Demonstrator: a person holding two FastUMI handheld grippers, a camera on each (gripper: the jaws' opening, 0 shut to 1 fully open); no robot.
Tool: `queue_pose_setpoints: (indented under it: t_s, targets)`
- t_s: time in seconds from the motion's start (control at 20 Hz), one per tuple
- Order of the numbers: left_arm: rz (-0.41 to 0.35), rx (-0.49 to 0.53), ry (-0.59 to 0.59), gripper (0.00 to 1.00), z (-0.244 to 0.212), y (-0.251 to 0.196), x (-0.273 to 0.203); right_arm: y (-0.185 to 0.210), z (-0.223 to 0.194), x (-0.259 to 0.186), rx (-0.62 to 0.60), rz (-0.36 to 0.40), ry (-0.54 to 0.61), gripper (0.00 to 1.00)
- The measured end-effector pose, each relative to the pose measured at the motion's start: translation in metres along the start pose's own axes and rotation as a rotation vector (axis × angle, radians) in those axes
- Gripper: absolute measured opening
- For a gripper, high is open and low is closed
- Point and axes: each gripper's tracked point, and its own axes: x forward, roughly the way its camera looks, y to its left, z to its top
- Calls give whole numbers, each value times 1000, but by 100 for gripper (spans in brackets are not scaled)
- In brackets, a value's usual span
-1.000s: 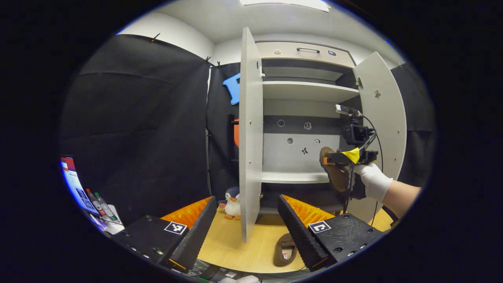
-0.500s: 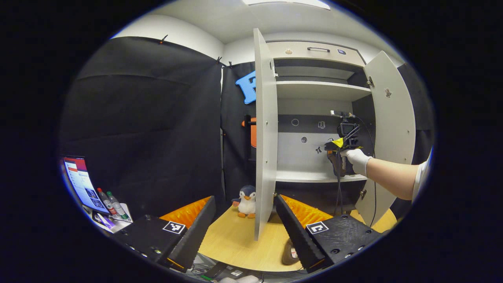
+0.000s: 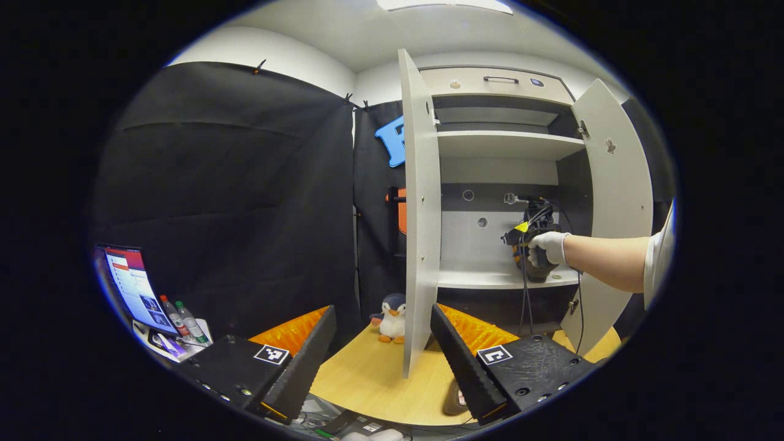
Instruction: Grab one shoe with the right hand and put it into the shoe cabinet, grab the other shoe with the left hand and put it into the shoe cabinet; then close the right door with the right hand and the left door with the left hand.
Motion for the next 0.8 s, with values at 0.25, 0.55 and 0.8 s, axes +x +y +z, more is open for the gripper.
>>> queue_pose_setpoints:
  t_s: [0.25,0.55,0.8]
  targets:
    - [4,-4,-8,95,2,2,2,12,9,-37,21,70,-88,64]
    - [-19,-23,-7,95,0,4,5,1,28,-90,-33,51,-292,84]
    - [-55,-23,-13,95,2,4,2,-2,46,-148,-51,35,-457,100]
